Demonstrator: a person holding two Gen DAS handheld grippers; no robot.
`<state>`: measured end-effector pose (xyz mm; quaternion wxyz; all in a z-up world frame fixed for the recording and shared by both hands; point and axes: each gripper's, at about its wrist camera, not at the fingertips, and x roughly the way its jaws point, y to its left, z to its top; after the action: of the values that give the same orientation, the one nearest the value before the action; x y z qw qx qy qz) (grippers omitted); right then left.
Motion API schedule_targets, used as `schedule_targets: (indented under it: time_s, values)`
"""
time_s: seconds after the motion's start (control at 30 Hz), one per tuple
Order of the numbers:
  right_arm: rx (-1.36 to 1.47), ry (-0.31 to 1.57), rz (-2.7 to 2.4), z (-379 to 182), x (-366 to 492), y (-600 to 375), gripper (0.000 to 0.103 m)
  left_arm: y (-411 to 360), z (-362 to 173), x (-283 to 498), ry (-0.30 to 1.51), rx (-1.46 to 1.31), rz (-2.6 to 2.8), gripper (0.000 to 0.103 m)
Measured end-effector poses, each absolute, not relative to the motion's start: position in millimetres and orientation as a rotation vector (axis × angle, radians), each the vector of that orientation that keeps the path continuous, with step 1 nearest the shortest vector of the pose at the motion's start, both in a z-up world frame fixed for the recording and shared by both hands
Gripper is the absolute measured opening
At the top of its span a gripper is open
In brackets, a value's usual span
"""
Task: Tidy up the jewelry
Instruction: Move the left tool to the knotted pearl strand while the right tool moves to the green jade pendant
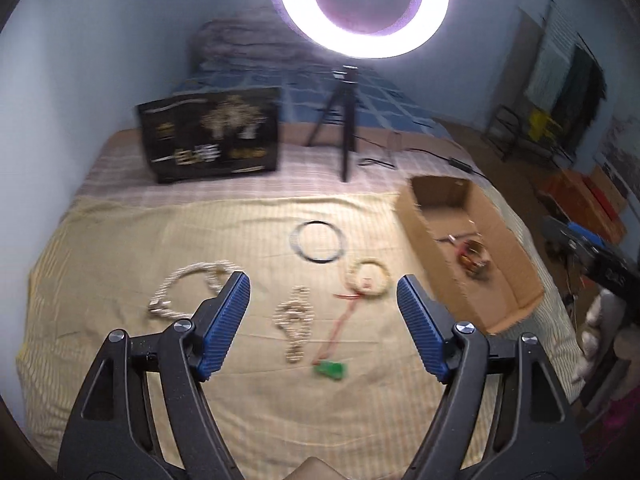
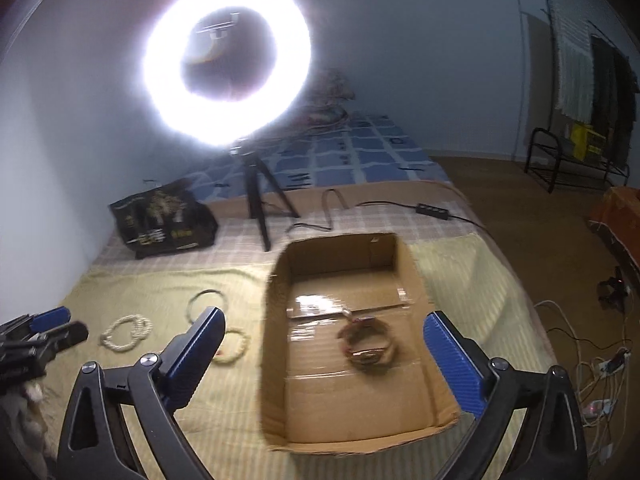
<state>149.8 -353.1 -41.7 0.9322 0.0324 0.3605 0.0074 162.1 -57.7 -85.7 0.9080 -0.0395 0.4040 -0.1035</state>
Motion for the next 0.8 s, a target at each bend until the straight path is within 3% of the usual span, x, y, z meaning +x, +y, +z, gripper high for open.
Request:
schedule_targets:
  time_s: [0.43,0.6,0.8]
  values:
    - [-0.060,0.864,0.197,-66,151,-266,0.101,32,-103,171,0.922,-0.160,-0.078,0.078]
    - [-0.146,0.954,0.370,-100,145,-225,0.081,39,-117,177,0.972,-0.201,-0.090,0.077]
    - [-0.305,1.025,0.495,-139,137,-185,0.058,28,-137,189,1.049,-0.240,-0.141,0.049]
